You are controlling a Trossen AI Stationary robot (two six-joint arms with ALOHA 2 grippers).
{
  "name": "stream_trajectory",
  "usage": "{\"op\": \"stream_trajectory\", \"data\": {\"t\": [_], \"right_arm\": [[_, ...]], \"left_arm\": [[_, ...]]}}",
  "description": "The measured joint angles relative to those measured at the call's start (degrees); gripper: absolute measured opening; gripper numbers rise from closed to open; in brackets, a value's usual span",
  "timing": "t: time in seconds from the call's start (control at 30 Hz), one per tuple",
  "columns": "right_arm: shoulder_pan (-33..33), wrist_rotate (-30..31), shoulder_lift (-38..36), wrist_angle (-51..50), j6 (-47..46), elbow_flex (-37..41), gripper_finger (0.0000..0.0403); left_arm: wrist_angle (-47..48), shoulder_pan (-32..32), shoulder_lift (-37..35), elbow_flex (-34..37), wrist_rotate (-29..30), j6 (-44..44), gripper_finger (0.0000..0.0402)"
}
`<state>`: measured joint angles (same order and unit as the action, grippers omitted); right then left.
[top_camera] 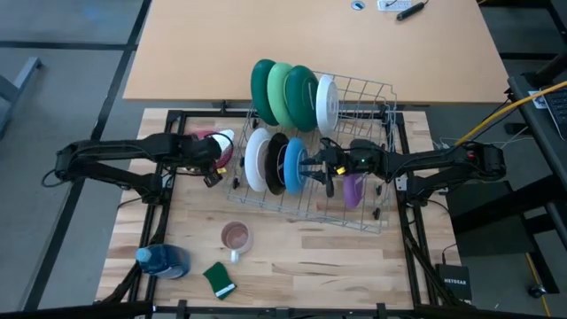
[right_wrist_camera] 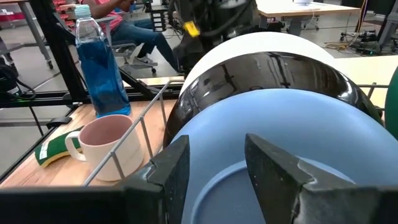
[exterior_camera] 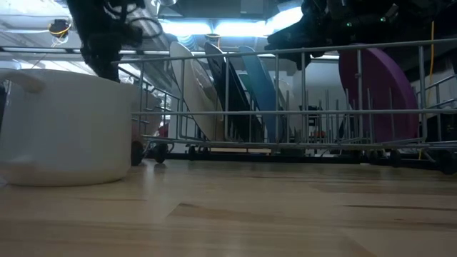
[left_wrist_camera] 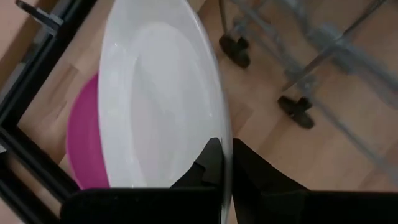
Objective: Sort dishes
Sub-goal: Put the white plate into the dishwasher rack
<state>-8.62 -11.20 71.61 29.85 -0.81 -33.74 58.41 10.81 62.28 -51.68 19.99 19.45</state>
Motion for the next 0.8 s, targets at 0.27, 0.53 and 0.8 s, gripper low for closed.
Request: {"op": "stream_trajectory", "data": {"t": [0.27,0.53,0.8], "right_arm": [[0.0,0.0,0.0,0.0,0.0,0.0,0.016],[0.0,0.0,0.0,0.3,0.1,0.0,0.016],[0.0,0.6,0.0,3.6,0.1,0.1,0.016]], "left_arm": [[0.9,0.0,-7.3,-0.7,0.9,2.5,0.0001],[0.9,0.0,-14.7,-0.8,1.2,5.4,0.0001],[-3.4,0.0,-21.4,-0.8,1.4,5.2,0.0001]]}}
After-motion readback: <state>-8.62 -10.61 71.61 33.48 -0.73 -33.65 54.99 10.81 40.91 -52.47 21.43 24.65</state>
